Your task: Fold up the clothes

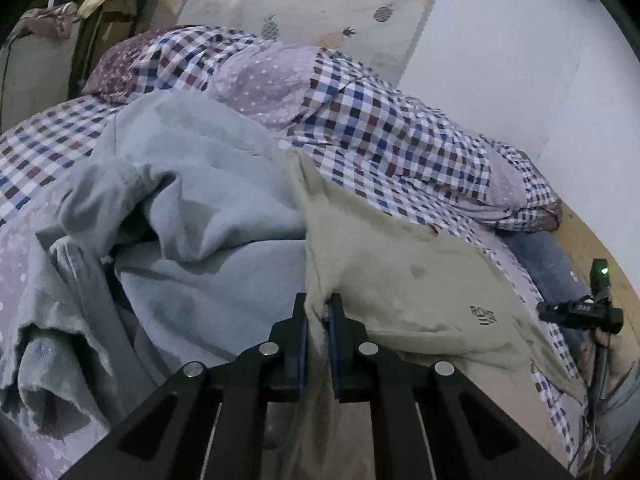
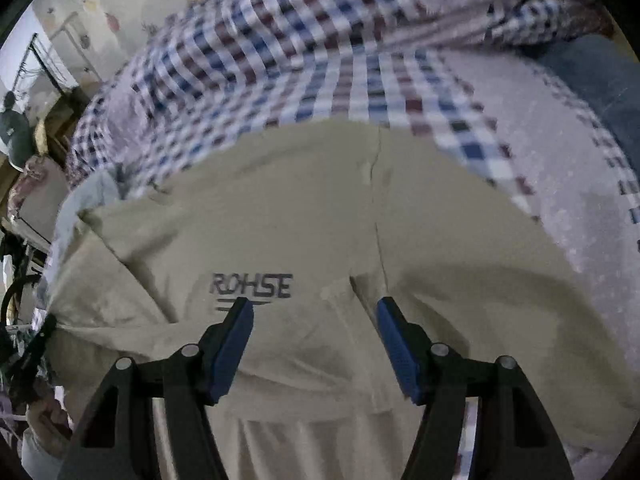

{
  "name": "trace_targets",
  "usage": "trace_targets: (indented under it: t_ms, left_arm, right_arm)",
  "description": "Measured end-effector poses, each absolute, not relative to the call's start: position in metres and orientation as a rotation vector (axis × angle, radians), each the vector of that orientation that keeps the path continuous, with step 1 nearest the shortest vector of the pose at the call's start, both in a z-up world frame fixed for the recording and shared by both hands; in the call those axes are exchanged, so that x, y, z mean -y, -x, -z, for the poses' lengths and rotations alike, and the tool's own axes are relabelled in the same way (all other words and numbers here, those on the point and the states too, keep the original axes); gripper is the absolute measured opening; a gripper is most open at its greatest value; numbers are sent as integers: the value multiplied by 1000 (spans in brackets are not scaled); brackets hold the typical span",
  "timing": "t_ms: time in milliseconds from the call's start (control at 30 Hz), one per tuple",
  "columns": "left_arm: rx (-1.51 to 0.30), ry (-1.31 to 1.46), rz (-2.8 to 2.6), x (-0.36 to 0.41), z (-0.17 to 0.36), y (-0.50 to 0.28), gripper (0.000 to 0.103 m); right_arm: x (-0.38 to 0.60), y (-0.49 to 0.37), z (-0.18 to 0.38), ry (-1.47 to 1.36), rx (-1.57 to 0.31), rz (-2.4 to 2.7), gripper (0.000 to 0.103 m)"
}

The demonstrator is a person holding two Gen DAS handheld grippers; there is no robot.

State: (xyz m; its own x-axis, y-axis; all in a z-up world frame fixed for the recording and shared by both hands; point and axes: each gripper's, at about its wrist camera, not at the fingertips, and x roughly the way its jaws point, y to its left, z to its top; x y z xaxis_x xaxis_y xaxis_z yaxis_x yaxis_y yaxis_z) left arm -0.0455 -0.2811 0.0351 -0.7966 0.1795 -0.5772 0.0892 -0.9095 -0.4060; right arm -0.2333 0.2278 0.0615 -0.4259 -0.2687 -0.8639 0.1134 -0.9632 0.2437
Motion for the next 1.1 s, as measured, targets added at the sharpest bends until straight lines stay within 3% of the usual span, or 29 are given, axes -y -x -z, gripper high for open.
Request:
trace_targets:
  t_ms: [267, 300, 333, 367, 533, 800, 1100]
  left_arm:
    - [679, 995, -2861, 281, -32, 48, 8]
    - [684, 995, -2860, 281, -32, 49, 8]
    - [690, 994, -2858, 282, -32, 49, 8]
    - [695, 994, -2856, 282, -32, 49, 8]
    - [725, 992, -2847, 284, -31, 49, 8]
    - [749, 981, -2849, 286, -33, 48, 8]
    - [774, 977, -2838, 287, -34, 48, 8]
  right_arm:
    - [-204, 257, -31, -1671, 121, 2492, 43]
    - [-201, 259, -28, -1688, 96, 2494, 36]
    - [-198, 260, -26, -1704, 68, 2501, 14]
    - [-195, 261, -28, -1697, 51, 2507, 6]
    - [-181, 259, -57, -1556, -6, 2539, 4]
    - [-167, 201, -174, -1017, 54, 2601, 4]
    - [-237, 93, -73, -1394, 120, 2492, 5]
